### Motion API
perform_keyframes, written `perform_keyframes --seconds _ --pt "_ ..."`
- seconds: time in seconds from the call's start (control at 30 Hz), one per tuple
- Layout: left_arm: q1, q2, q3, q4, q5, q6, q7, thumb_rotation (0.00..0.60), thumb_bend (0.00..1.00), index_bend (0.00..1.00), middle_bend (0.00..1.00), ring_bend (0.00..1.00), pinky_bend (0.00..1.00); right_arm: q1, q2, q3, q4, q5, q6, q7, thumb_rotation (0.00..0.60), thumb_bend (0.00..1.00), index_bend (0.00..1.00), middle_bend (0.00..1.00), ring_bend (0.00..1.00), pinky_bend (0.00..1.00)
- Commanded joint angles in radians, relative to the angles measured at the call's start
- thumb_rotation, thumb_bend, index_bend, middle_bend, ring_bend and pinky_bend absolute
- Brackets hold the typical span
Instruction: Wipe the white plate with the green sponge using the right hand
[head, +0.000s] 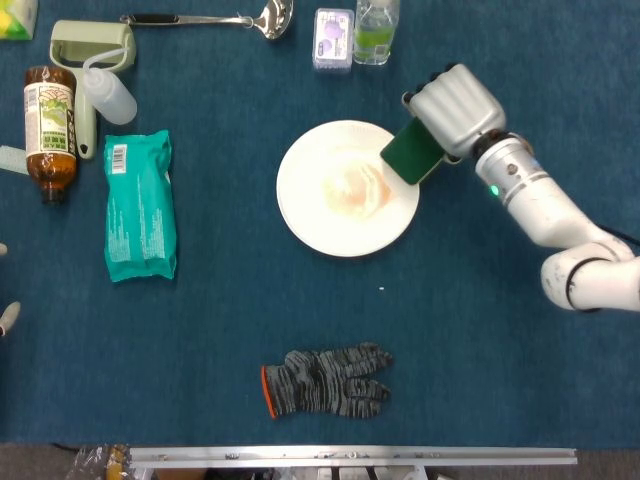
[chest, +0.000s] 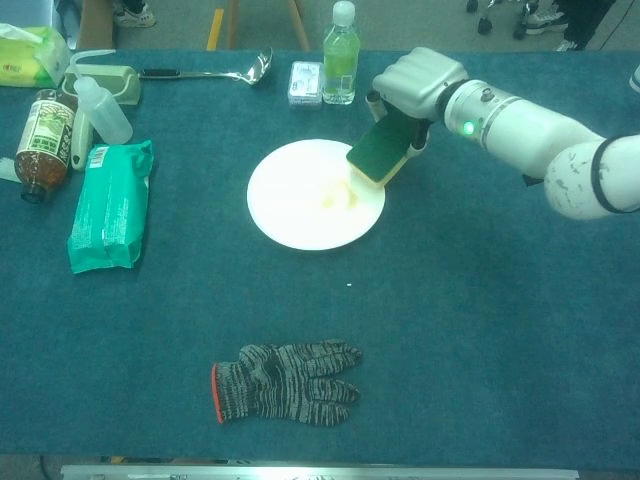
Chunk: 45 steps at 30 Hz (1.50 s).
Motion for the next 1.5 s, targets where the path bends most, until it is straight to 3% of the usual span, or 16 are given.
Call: perform_keyframes --seconds 0.03,0.33,0.73,1.5 --pt "-0.001 0.000 0.000 -0.003 0.000 0.000 0.004 0.600 0.21 0.30 0.14 0.00 0.20 -0.006 0.018 0.007 -0.035 0.012 0.022 -0.008 0.600 0.10 0.47 0.51 0.40 0.38" --pt "0.000 0.004 0.001 -0.010 -0.001 0.000 0.006 0.600 0.21 0.30 0.14 0.00 0.21 0.006 -0.021 0.030 -0.038 -0.031 0.013 0.044 0.600 0.10 0.47 0.51 0.40 0.38" --pt "0.004 0.001 0.001 0.006 -0.005 0.000 -0.012 0.600 0.21 0.30 0.14 0.00 0.21 -0.021 -0.049 0.006 0.006 -0.058 -0.002 0.094 0.600 0.10 0.47 0.51 0.40 0.38" --pt "-0.025 0.015 -0.004 -0.060 0.012 -0.007 0.063 0.600 0.21 0.30 0.14 0.00 0.21 -0.308 0.268 -0.135 -0.435 -0.236 0.314 0.120 0.600 0.10 0.47 0.51 0.40 0.38"
